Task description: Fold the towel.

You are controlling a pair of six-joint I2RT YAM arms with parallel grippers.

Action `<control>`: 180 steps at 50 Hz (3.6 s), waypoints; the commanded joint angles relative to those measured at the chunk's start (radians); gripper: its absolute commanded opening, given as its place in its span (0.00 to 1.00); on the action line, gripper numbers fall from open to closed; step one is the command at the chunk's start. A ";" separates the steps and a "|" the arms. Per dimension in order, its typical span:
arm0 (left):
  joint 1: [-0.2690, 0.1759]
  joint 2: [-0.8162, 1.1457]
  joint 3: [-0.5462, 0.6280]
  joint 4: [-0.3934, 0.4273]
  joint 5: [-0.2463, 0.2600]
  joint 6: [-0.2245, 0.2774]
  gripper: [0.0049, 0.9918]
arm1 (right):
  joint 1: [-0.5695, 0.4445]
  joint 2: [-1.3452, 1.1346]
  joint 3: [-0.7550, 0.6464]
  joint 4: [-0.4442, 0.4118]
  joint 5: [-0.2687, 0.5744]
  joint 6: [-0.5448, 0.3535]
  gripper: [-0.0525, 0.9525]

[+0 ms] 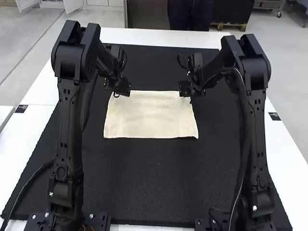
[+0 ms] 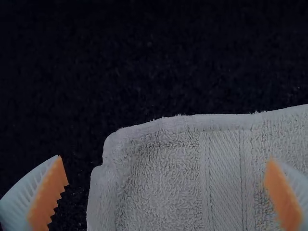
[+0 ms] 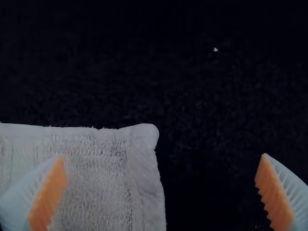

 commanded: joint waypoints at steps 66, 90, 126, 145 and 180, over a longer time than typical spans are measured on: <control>-0.028 0.052 0.037 -0.006 -0.010 -0.011 0.95 | 0.020 0.064 0.088 -0.030 -0.011 -0.016 0.91; -0.031 0.053 0.054 -0.022 -0.008 -0.014 0.91 | 0.022 0.059 0.105 -0.047 -0.011 -0.004 0.82; -0.028 0.056 0.058 -0.022 0.001 -0.034 0.78 | 0.020 0.047 0.111 -0.047 -0.022 0.011 0.58; -0.030 0.056 0.057 -0.024 0.004 -0.040 0.71 | 0.020 0.038 0.108 -0.047 -0.083 0.046 0.39; -0.030 0.067 0.077 -0.052 -0.006 -0.074 0.44 | 0.025 0.028 0.096 -0.043 -0.087 0.056 0.27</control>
